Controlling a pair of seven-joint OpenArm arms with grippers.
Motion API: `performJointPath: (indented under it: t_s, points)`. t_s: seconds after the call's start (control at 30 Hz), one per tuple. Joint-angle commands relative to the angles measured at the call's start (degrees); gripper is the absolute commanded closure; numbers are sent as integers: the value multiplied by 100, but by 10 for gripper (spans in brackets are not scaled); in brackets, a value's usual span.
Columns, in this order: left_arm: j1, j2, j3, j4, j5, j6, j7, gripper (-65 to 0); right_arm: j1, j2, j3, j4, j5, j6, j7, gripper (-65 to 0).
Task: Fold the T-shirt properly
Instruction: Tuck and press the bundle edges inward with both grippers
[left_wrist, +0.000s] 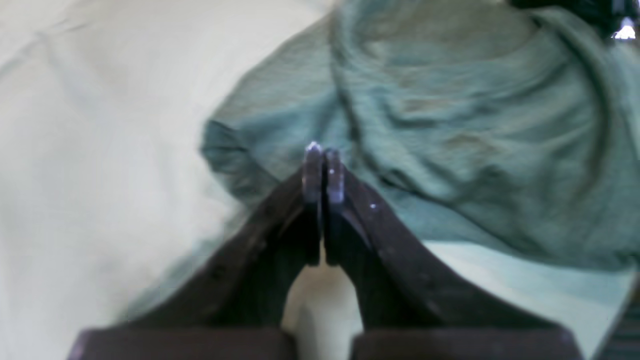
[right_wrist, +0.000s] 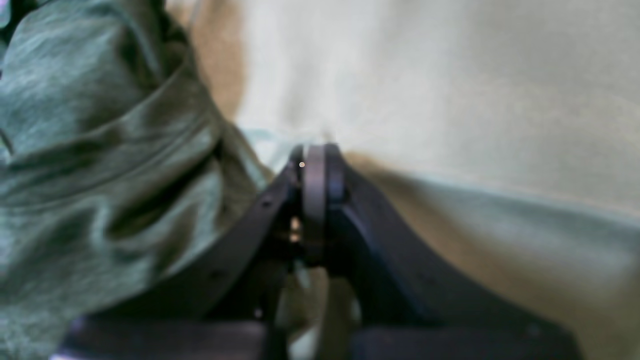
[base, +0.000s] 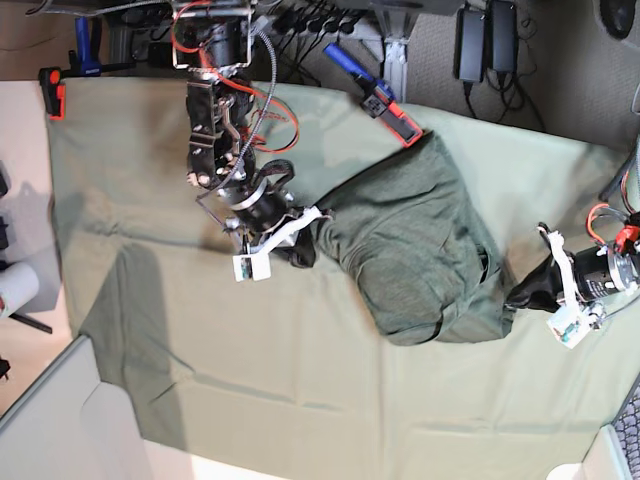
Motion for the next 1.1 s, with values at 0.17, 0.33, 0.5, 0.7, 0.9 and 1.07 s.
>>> performJointPath:
  t_s: [0.17,0.33,0.5,0.7,0.9,1.07]
  points:
    - [662,-107,-520,970,-214,-23,11,0,44,-323,-704,170,26,46,-175,0]
    - [831,-107,-614,1134,-221,-23,157,0,44,-568,-1246,334,24,44,-286,0]
    - [828,-109,-614,1134,-258,-23,249,0,44,-750,-1475,494,24,44,-409,0]
    - [826,-109,-619,1134,-254,-23,251,0,44,-822,-1491,664,-13,44,-560,0]
    - [809,-109,-619,1134,-247,-23,247,0,46,-807,-1237,1040,-302,42,-557,0]
    - [758,-90,-619,1123,55,-23,192,0,50,-809,-922,1373,-297,42,-557,0]
